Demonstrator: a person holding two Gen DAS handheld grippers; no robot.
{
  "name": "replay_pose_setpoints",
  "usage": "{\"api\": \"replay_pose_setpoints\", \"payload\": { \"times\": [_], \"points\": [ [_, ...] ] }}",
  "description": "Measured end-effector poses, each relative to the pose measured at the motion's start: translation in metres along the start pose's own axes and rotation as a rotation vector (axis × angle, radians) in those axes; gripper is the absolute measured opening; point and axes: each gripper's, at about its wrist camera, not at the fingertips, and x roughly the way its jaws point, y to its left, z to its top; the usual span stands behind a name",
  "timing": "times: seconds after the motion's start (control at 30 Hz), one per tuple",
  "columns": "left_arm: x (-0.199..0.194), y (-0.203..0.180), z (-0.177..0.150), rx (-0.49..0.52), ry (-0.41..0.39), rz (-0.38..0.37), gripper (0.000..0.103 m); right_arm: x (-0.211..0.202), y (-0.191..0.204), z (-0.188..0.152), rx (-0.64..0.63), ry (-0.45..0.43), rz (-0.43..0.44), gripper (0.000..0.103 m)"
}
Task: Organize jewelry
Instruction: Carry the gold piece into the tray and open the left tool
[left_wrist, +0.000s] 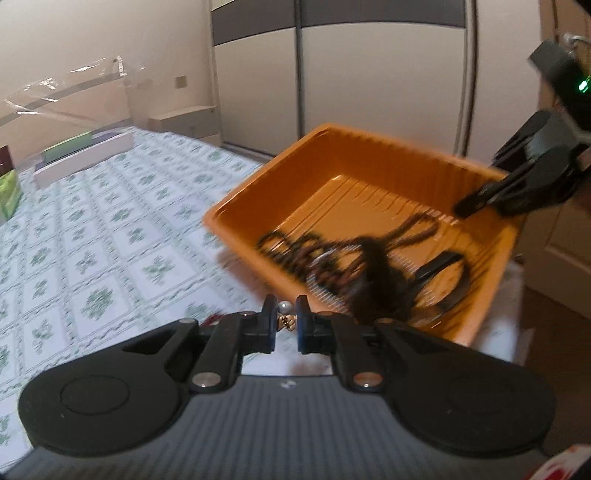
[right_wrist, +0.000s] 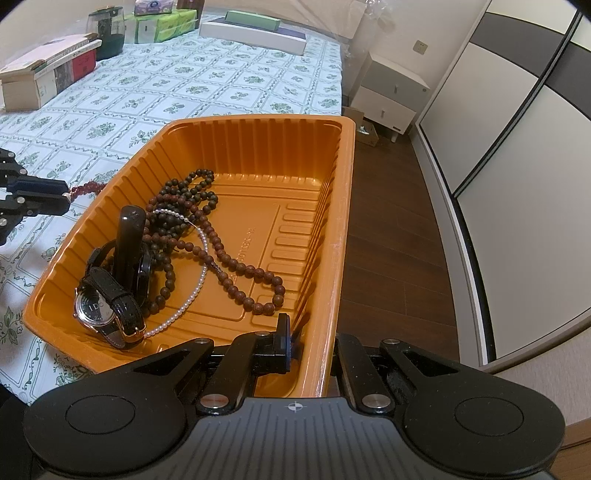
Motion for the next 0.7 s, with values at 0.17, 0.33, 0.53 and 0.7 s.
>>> {"api": "replay_pose_setpoints", "payload": {
  "times": [0.17, 0.33, 0.53, 0.7],
  "points": [
    [-0.003, -0.021, 0.018, 0.021, -0.034, -0.070, 0.009, 0.000, 0.000, 0.000, 0.000, 0.000, 0.001, 0.005],
    [0.002, -0.041, 0.031, 0.061, -0.046, -0.124, 0.009, 0.000, 0.000, 0.000, 0.001, 0.000, 0.001, 0.005],
    [0.014, -0.052, 0.037, 0.070, -0.040, -0.146, 0.009, 0.000, 0.000, 0.000, 0.000, 0.000, 0.001, 0.005],
    [0.019, -0.056, 0.036, 0.077, -0.032, -0.153, 0.009, 0.000, 0.000, -0.001, 0.001, 0.000, 0.001, 0.005]
  ]
}}
